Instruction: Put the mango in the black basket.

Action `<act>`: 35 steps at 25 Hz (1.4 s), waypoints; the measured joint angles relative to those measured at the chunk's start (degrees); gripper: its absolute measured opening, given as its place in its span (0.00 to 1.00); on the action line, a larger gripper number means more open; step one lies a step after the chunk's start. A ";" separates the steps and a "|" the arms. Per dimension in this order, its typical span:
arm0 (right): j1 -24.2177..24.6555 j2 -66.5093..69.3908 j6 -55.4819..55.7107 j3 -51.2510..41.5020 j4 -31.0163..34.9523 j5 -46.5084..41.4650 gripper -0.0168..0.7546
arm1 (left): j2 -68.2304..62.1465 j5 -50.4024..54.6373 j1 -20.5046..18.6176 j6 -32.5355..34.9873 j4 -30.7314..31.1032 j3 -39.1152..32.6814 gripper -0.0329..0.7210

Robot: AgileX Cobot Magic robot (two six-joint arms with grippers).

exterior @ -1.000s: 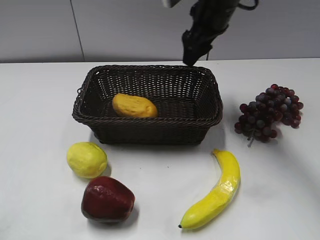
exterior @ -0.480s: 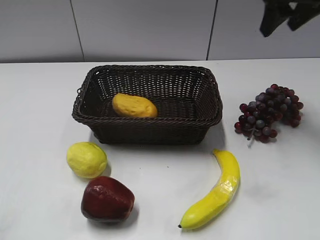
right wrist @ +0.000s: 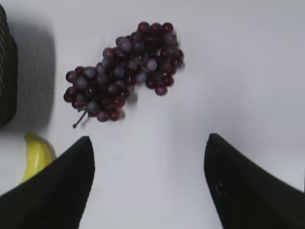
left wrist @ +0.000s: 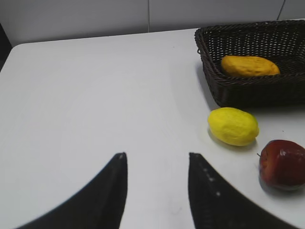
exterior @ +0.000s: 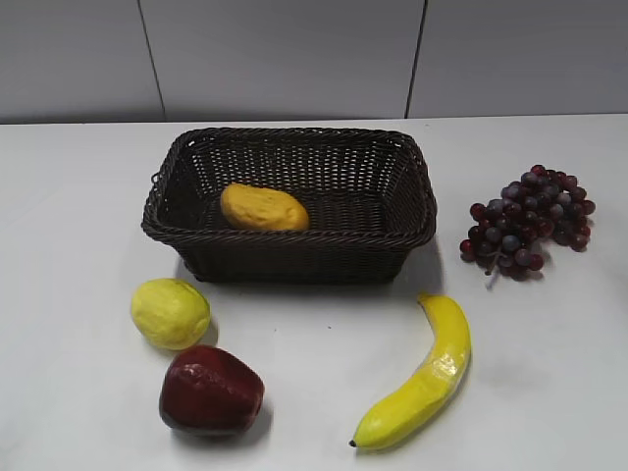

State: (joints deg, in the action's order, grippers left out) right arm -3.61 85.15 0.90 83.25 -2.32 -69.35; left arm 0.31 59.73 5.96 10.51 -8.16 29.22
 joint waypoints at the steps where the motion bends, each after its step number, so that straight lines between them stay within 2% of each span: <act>1: 0.00 -2.63 0.32 -2.37 0.00 0.00 0.83 | 0.00 0.00 0.00 0.00 0.00 0.00 0.48; 12: 0.00 -31.69 3.55 -30.82 -0.99 0.49 0.85 | 0.00 0.00 0.00 0.00 0.00 0.00 0.48; 21: 0.00 -53.11 3.76 -47.53 -0.99 0.71 0.83 | 0.00 0.00 0.00 0.00 0.00 0.00 0.48; 25: 0.00 -61.75 3.76 -51.65 -0.99 0.71 0.82 | 0.00 0.00 0.00 0.00 0.00 0.00 0.48; 35: 0.00 -75.13 3.69 -52.51 -0.94 4.03 0.79 | 0.00 0.00 0.00 0.00 0.00 0.00 0.45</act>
State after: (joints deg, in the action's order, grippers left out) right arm -3.61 10.03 4.59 30.75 -3.26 -65.32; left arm 0.31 59.73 5.96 10.51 -8.16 29.22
